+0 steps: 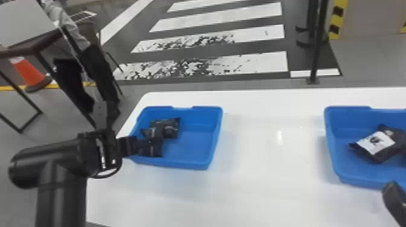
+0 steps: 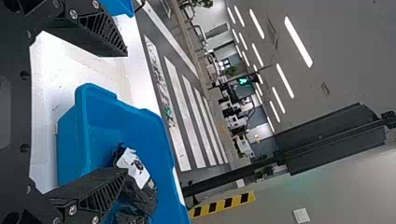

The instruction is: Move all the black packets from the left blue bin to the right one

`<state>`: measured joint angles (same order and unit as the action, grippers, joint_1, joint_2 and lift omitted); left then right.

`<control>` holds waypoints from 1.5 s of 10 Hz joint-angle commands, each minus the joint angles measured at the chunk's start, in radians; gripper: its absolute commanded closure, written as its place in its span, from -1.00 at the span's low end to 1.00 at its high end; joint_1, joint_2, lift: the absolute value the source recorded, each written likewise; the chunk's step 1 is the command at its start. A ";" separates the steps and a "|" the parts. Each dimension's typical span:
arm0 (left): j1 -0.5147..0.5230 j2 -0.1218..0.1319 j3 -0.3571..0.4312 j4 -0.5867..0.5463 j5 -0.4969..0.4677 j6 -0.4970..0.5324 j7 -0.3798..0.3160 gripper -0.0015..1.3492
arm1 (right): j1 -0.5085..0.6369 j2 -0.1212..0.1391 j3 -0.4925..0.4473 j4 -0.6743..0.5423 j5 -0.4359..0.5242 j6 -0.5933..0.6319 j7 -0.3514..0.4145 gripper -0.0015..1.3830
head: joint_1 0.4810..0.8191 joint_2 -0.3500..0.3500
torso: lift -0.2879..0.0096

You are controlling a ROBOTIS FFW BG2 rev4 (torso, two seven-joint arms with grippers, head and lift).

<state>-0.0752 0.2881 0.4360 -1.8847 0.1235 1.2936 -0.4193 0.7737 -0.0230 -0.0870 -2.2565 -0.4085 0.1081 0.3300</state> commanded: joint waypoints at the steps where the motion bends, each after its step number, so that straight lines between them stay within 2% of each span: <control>1: -0.070 0.005 -0.037 0.099 -0.020 0.012 0.010 -0.73 | -0.003 0.000 -0.003 0.007 -0.010 0.010 0.004 -0.77 | 0.27 0.92 | -0.31; 2: -0.099 0.013 -0.059 0.146 -0.034 0.017 0.010 -0.65 | -0.006 -0.002 -0.003 0.010 -0.010 0.015 0.007 -0.77 | 0.27 0.91 | -0.31; 3: -0.109 0.016 -0.069 0.153 -0.044 0.037 0.016 -0.26 | -0.008 -0.002 -0.003 0.012 -0.016 0.017 0.009 -0.77 | 0.27 0.89 | -0.31; 4: -0.106 0.019 -0.073 0.156 -0.042 0.044 0.016 0.28 | -0.008 -0.002 -0.003 0.014 -0.018 0.017 0.009 -0.77 | 0.27 0.89 | -0.31; 5: -0.099 0.019 -0.075 0.156 -0.048 0.059 0.016 0.63 | -0.006 -0.002 -0.005 0.019 -0.026 0.019 0.011 -0.77 | 0.27 0.89 | -0.31; 6: -0.094 0.023 -0.085 0.156 -0.056 0.066 0.011 0.78 | -0.008 -0.002 -0.007 0.019 -0.028 0.022 0.011 -0.77 | 0.27 0.89 | -0.31; 7: -0.084 0.031 -0.103 0.134 -0.048 0.051 -0.003 0.79 | -0.006 -0.002 -0.007 0.019 -0.028 0.027 0.012 -0.77 | 0.27 0.89 | -0.31; 11: 0.029 0.013 -0.093 -0.200 0.010 0.042 -0.006 0.79 | -0.020 -0.002 -0.005 0.010 -0.030 0.034 0.020 -0.77 | 0.27 0.81 | -0.31; 13: 0.132 -0.007 -0.105 -0.350 0.136 -0.025 -0.007 0.79 | -0.025 -0.002 -0.005 -0.008 -0.034 0.034 0.034 -0.78 | 0.27 0.69 | -0.31; 15: 0.215 -0.024 -0.133 -0.426 0.265 -0.096 -0.021 0.79 | -0.042 -0.005 0.011 -0.008 -0.066 0.034 0.057 -0.78 | 0.27 0.52 | -0.31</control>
<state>0.1138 0.2681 0.3145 -2.2808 0.3571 1.2141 -0.4410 0.7366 -0.0261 -0.0787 -2.2636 -0.4665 0.1424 0.3850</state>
